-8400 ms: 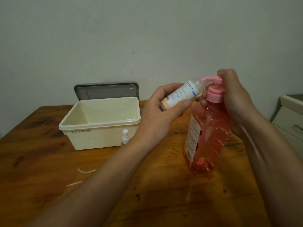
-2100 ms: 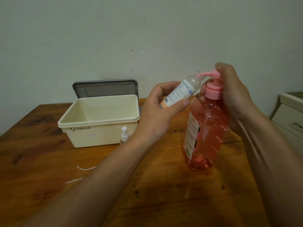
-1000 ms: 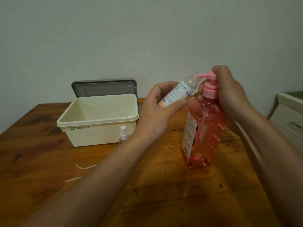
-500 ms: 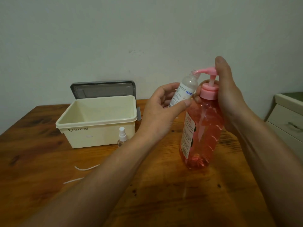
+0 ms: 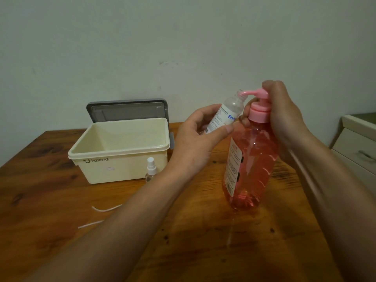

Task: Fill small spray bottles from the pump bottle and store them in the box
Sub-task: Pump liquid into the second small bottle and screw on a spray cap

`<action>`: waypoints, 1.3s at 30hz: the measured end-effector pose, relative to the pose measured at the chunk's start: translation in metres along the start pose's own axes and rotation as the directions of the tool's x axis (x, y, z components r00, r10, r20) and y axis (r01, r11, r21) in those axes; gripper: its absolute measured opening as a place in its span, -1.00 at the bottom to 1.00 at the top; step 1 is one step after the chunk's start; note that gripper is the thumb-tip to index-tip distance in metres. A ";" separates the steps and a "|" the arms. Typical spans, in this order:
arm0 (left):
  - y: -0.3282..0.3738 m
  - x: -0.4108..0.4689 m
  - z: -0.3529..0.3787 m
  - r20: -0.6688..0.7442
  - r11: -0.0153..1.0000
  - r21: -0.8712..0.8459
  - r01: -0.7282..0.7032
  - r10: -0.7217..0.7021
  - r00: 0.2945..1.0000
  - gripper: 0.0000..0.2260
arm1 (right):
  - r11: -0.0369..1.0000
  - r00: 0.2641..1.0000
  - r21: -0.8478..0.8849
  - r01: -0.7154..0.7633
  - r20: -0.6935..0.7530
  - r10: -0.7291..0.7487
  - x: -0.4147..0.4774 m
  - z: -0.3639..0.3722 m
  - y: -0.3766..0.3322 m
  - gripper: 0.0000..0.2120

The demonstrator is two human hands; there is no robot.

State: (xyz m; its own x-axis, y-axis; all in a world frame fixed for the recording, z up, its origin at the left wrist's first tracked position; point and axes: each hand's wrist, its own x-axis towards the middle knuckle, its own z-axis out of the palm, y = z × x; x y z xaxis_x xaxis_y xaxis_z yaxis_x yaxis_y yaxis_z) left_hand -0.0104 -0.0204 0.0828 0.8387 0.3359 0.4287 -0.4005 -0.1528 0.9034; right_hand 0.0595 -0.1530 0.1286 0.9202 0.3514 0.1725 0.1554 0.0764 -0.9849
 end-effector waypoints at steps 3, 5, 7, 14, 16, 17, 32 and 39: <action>0.002 0.001 0.001 -0.001 1.000 -0.007 -0.015 0.015 1.000 -0.63 | 1.000 1.000 0.021 0.007 0.010 -0.007 -0.003 0.000 -0.002 -0.46; 0.002 0.001 0.001 -0.004 1.000 -0.003 -0.017 0.017 1.000 -0.64 | 1.000 1.000 0.014 -0.001 0.015 0.001 -0.004 0.002 -0.004 -0.45; 0.003 0.001 -0.001 -0.005 1.000 0.004 -0.018 0.018 1.000 -0.64 | 1.000 1.000 -0.026 -0.005 -0.004 0.005 -0.002 0.002 -0.003 -0.42; 0.002 0.000 -0.003 -0.002 0.999 0.033 -0.009 0.009 1.000 -0.63 | 0.997 0.999 -0.077 0.016 -0.028 -0.019 0.003 0.002 -0.001 -0.47; 0.001 0.000 -0.003 0.000 0.999 0.040 -0.007 0.007 1.000 -0.63 | 0.997 0.999 -0.071 0.021 -0.029 -0.023 0.003 0.002 0.000 -0.47; 0.002 0.000 -0.003 0.000 0.999 0.039 -0.005 0.005 1.000 -0.63 | 0.998 0.999 -0.062 0.023 -0.024 -0.025 0.003 0.002 0.000 -0.46; 0.004 -0.001 -0.001 0.000 1.000 -0.003 0.016 -0.016 1.000 -0.64 | 0.994 0.999 -0.107 0.032 -0.037 -0.036 0.000 0.002 -0.002 -0.49; 0.007 -0.001 0.000 0.007 1.000 0.001 0.015 -0.015 1.000 -0.63 | 1.000 1.000 -0.028 0.010 -0.009 -0.011 -0.004 0.001 -0.002 -0.45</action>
State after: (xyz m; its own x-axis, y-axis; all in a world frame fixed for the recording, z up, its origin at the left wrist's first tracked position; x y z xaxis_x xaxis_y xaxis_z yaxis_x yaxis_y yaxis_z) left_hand -0.0141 -0.0215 0.0883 0.8473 0.3313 0.4152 -0.3876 -0.1490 0.9097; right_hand 0.0547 -0.1536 0.1302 0.9217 0.3423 0.1827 0.1749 0.0537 -0.9831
